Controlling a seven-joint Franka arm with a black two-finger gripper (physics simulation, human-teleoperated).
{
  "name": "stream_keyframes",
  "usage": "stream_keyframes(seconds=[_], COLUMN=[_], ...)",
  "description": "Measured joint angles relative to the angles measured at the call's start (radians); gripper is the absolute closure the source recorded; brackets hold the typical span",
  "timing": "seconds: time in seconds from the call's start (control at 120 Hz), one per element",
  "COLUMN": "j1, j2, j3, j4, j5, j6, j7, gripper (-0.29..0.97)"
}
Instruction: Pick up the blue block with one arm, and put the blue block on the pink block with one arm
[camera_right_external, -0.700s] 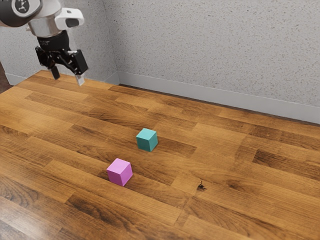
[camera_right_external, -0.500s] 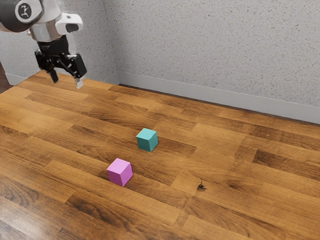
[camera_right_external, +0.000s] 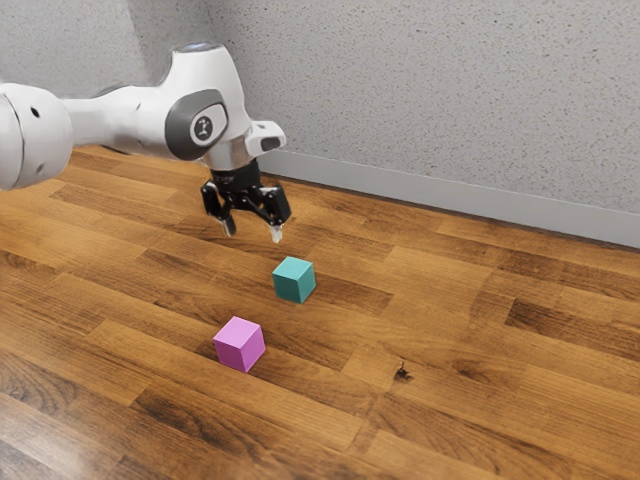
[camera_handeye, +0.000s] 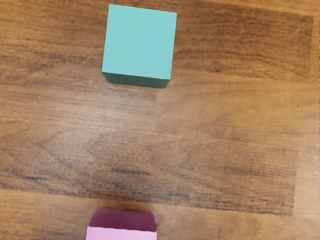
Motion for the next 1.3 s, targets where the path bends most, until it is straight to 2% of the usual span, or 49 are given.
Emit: stream_keyframes(seconds=[0.192, 0.425, 0.967, 1.3], j1=[0.004, 0.013, 0.064, 0.075], j2=[0.077, 0.157, 0.357, 0.413], j3=[-0.011, -0.011, -0.02, -0.039], j4=[-0.009, -0.006, 0.193, 0.216], j5=[-0.024, -0.037, -0.041, -0.043], j6=[0.117, 0.185, 0.216, 0.219], j7=[-0.024, 0.009, 0.126, 0.176], gripper=[0.0, 0.0, 0.0, 0.0])
